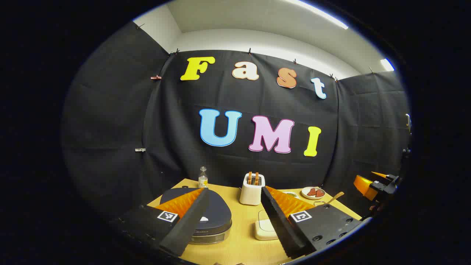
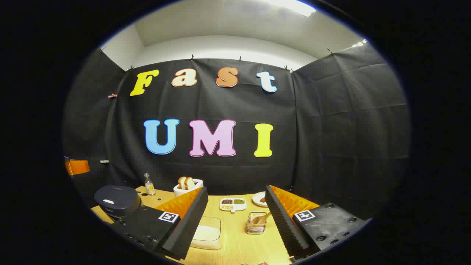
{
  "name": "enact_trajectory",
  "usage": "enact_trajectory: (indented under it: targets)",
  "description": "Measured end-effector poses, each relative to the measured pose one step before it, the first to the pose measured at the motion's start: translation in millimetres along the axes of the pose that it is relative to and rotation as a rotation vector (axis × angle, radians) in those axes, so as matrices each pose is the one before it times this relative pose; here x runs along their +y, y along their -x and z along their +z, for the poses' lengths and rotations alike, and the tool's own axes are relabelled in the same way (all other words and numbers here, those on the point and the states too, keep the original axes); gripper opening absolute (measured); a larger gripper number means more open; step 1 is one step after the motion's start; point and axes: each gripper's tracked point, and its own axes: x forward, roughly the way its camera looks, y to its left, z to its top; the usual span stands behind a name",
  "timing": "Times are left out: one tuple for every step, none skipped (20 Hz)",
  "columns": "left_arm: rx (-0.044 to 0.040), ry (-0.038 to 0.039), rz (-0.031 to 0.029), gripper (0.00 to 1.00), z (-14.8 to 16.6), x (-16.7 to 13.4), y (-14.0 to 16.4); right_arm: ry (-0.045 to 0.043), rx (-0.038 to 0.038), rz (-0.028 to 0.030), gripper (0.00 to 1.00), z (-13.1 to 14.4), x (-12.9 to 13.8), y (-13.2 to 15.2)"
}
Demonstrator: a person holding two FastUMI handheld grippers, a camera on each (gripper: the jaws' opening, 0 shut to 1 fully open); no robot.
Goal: Close the left gripper, press the button to open the rice cooker; take a wooden spoon from the chopstick holder with the right hand, scoop a spoonful of rice and pour it into the rice cooker, then put the wooden spoon back into the chopstick holder.
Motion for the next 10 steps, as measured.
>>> enact_trajectory:
  targets:
    - [0.00963, 0.00961, -0.00388, 0.95, -3.04, -0.79, -0.12, -0.00681, 0.00487, 0.00598, 0.96, -0.21, 5.08, 0.37]
    - [0.00423, 0.00216, -0.00043, 0.95, -2.81, -0.21, 0.51, -0.01365, 0.00105, -0.00367, 0.98, -0.24, 3.00, -0.29]
    - [0.00519, -0.00651, -0.00094, 0.95, -2.10, 0.15, 0.28, -0.01142, 0.00590, -0.00705, 0.98, -2.93, 1.05, -2.31]
    - [0.00970, -0.01021, -0.00548, 0.95, -4.04, -0.84, 0.66, -0.01190, 0.01750, -0.00418, 0.96, -4.68, 1.89, 0.67]
    - [0.00933, -0.00843, -0.01299, 0.95, -2.94, -2.56, -0.04, -0.01000, 0.01333, 0.00469, 0.98, -4.20, 4.37, 0.98]
    - [0.00706, -0.00705, -0.01520, 0.92, -2.97, -3.05, 1.32, -0.00246, 0.00246, 0.00312, 0.98, 0.03, 2.37, 1.49]
    - [0.00581, -0.00614, -0.00967, 0.95, -1.23, -2.34, -0.25, 0.00552, -0.00420, -0.00373, 0.98, 0.88, -2.24, 0.77]
    - [0.00371, -0.00600, -0.00606, 0.95, -2.06, -0.06, -0.30, 0.00710, -0.00380, -0.00687, 0.98, 0.67, -2.67, 0.87]
    - [0.00139, -0.00505, -0.00107, 0.95, 0.48, -0.77, 0.17, 0.00190, -0.00228, -0.00572, 0.98, -1.31, -2.22, -0.42]
    - [-0.00151, -0.00280, 0.00076, 0.95, 0.13, 0.51, 0.03, -0.00415, 0.00286, -0.00370, 0.98, -0.26, -0.55, 0.14]
